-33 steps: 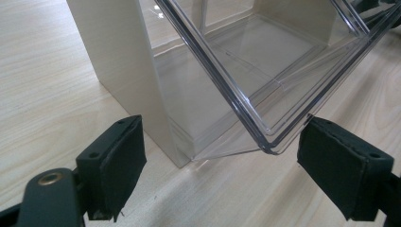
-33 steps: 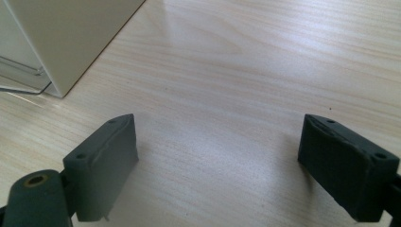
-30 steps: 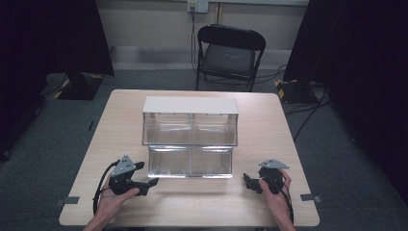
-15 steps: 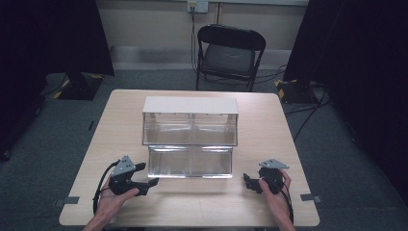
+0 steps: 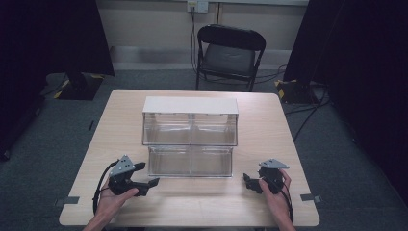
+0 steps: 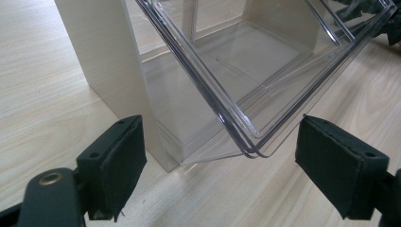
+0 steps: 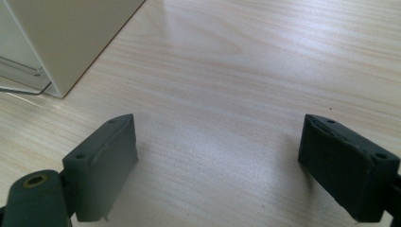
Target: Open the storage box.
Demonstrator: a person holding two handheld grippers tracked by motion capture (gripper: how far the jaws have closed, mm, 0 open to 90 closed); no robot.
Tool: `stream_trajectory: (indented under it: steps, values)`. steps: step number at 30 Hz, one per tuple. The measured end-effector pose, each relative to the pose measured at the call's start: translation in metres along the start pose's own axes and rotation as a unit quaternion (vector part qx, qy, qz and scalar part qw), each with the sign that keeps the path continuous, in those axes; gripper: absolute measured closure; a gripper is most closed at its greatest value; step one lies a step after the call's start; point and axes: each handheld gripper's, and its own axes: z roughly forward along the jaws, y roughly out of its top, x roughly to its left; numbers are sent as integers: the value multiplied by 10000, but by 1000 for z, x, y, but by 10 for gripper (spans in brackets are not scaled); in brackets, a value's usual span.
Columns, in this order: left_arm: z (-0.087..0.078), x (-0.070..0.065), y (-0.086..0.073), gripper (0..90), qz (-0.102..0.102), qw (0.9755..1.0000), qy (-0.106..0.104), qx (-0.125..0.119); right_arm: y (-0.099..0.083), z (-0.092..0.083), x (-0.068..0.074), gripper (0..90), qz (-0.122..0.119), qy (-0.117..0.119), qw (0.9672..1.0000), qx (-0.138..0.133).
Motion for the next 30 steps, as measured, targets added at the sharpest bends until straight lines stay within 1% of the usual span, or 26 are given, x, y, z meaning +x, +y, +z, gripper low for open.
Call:
stream_trajectory:
  steps: [10, 11, 13, 15, 16, 21, 22, 23, 24, 29, 30]
  values:
    - [-1, -1, 1, 157, 35, 10000, -14, -65, 0, 0, 0, 113, 3, -5, 10000, 4]
    - [-1, -1, 1, 157, 63, 10000, -10, -63, 0, 0, 0, 113, 4, -5, 10000, 5]
    - [-1, -2, 1, 157, -15, 10000, -1, -66, 0, 0, 0, 113, 5, -6, 10000, 5]
    - [-2, -3, 2, 158, 63, 10000, 5, -70, 0, 0, 0, 113, 4, -3, 10000, 1]
    - [-2, -3, 2, 158, 28, 10000, -5, -74, 0, 0, 0, 113, 8, -7, 10000, 4]
    - [-1, -4, 3, 158, 27, 9999, -26, -114, 0, 0, 0, 112, 4, -3, 10000, 0]
    - [-2, -3, 3, 157, 71, 9999, -31, -92, 0, 0, 0, 112, 6, -4, 10000, 1]
    - [-2, -3, 3, 157, 71, 9999, -31, -92, 0, 0, 0, 112, 6, -4, 10000, 1]
    - [-2, -3, 3, 157, -5, 10000, -50, -85, 0, 0, 0, 113, 5, -4, 10000, 1]
    - [-2, -3, 3, 155, -26, 9999, -82, -97, 1, 1, 1, 107, 12, -15, 10000, 9]
    - [-2, -2, 4, 155, 54, 9999, -78, -86, 1, 1, 1, 107, 12, -15, 10000, 10]
